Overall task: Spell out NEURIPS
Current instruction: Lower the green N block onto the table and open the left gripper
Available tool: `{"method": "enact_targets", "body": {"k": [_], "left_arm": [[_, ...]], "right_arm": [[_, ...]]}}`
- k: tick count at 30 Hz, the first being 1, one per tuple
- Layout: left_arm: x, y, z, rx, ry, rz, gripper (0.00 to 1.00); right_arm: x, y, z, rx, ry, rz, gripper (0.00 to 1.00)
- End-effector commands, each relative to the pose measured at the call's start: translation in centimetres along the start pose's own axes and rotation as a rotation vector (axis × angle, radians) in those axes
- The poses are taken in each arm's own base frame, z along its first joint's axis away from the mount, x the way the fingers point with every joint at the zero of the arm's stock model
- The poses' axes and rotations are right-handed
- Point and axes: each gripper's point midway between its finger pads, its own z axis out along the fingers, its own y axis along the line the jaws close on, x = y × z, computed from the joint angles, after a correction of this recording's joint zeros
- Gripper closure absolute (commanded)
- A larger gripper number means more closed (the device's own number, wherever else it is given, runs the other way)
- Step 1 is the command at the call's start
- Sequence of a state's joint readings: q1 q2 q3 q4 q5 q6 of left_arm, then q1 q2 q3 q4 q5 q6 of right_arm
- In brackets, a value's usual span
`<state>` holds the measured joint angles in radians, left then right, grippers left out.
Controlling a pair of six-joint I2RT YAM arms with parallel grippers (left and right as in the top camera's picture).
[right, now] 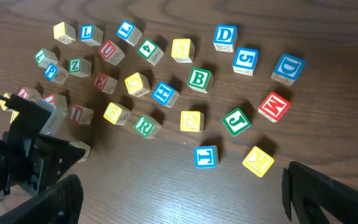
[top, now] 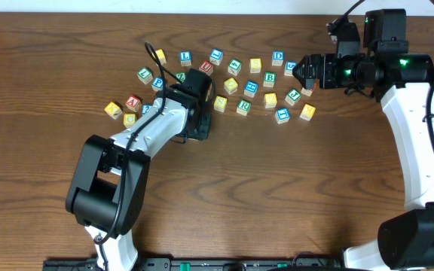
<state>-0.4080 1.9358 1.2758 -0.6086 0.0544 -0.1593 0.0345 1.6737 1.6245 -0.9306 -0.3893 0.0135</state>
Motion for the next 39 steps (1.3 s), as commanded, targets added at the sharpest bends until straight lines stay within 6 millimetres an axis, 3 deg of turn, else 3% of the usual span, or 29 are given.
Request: {"method": "enact_targets", "body": {"k": [1, 26, 31, 39], "left_arm": [[0.0, -0.1, 0.5, 0.006, -0.003, 0.007, 0.71], [0.1, 1.2, 0.5, -0.067, -0.006, -0.057, 0.71], [0.1, 1.1, 0.5, -0.066, -0.006, -0.057, 0.63], [0.1, 1.1, 0.5, -0.066, -0.008, -0.058, 0.63]], "right_arm": [[-0.5, -0.1, -0.4, 0.002, -0.015, -0.011, 0.01], [-0.5, -0.1, -0.4, 0.001, -0.015, -0.011, 0.01], [-0.5, -0.1, -0.4, 0.002, -0.015, -0.011, 0.01], [-0.5, -0.1, -0.4, 0.001, -0.015, -0.011, 0.01]]}}
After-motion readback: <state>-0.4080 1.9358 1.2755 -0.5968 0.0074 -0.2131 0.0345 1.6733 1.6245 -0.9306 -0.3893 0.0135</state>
